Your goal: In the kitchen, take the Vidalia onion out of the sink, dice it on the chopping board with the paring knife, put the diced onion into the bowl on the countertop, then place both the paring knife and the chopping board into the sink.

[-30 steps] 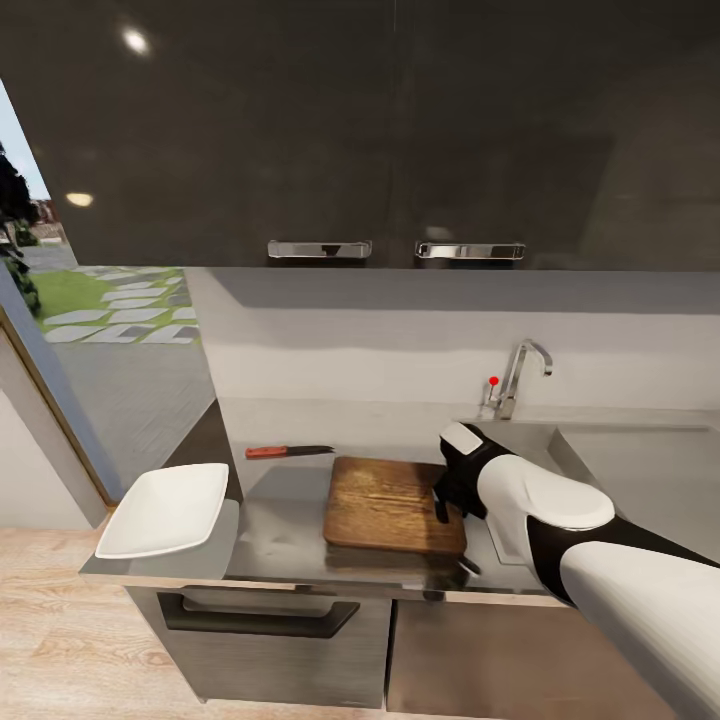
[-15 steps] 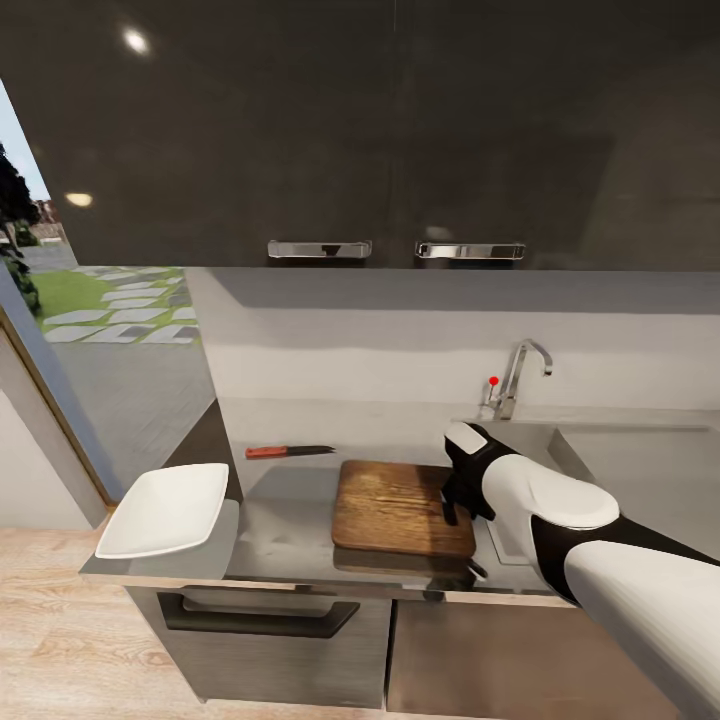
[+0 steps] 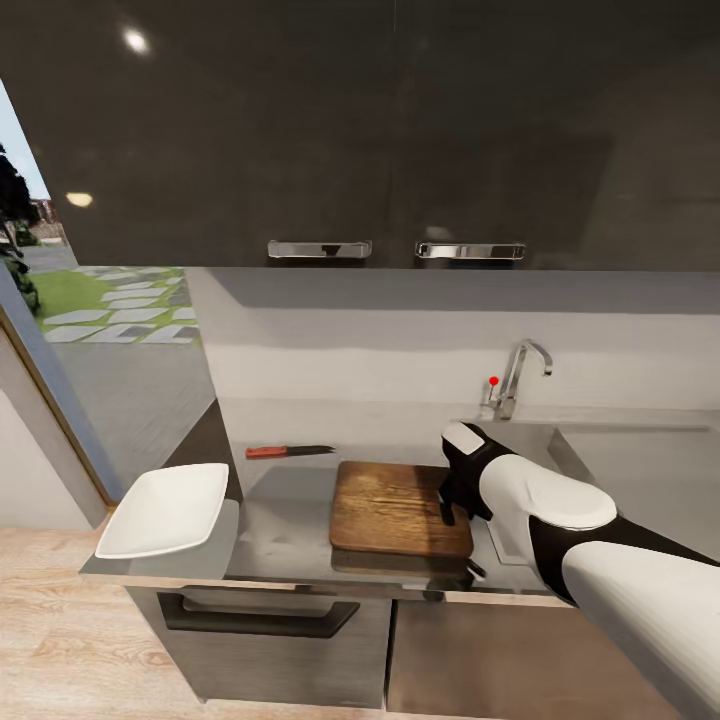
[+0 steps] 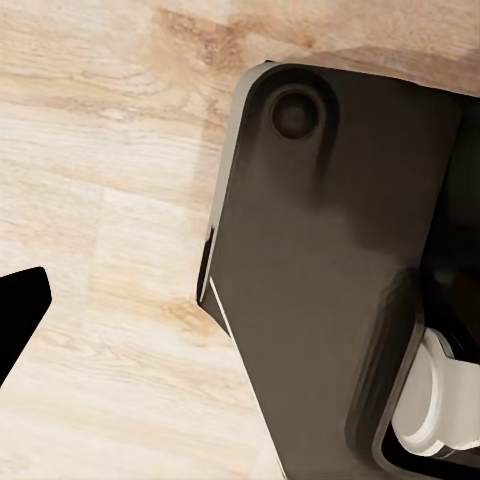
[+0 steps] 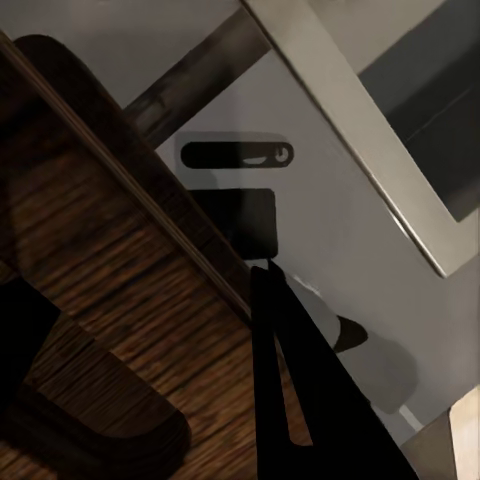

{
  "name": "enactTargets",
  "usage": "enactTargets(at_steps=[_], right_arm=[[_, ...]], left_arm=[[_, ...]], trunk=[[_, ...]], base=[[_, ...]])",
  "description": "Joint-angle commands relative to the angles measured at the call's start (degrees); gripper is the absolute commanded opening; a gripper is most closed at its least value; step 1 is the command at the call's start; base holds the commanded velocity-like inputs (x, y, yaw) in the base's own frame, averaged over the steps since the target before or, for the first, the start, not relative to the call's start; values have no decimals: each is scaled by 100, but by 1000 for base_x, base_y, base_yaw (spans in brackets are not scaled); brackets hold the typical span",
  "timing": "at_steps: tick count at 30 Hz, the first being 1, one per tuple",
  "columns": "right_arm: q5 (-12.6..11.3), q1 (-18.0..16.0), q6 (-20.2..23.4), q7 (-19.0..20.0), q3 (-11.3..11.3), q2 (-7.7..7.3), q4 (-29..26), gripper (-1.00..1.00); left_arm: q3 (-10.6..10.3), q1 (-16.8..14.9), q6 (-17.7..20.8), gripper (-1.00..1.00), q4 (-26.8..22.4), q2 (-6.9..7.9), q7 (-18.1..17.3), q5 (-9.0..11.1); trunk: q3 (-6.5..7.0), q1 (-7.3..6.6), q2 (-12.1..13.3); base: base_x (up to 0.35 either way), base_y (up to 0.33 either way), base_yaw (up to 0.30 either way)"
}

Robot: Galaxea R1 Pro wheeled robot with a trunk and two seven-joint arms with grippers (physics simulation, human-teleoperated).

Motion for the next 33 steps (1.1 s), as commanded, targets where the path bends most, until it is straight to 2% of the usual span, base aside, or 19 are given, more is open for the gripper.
enactTargets(at_steps=[1,33], right_arm=[[54,-6,40,-3,-56,4,-13,-100],[54,-6,40,-10,-41,18,-3,-100]], left_arm=[[12,-5,-29,100,10,0,-7,12],[11,-5,-20,100,10,-8,-5,20]], trunk=[[-15,4,-12],[-290,4,-12]], base=[[0,0,0],[0,0,0]])
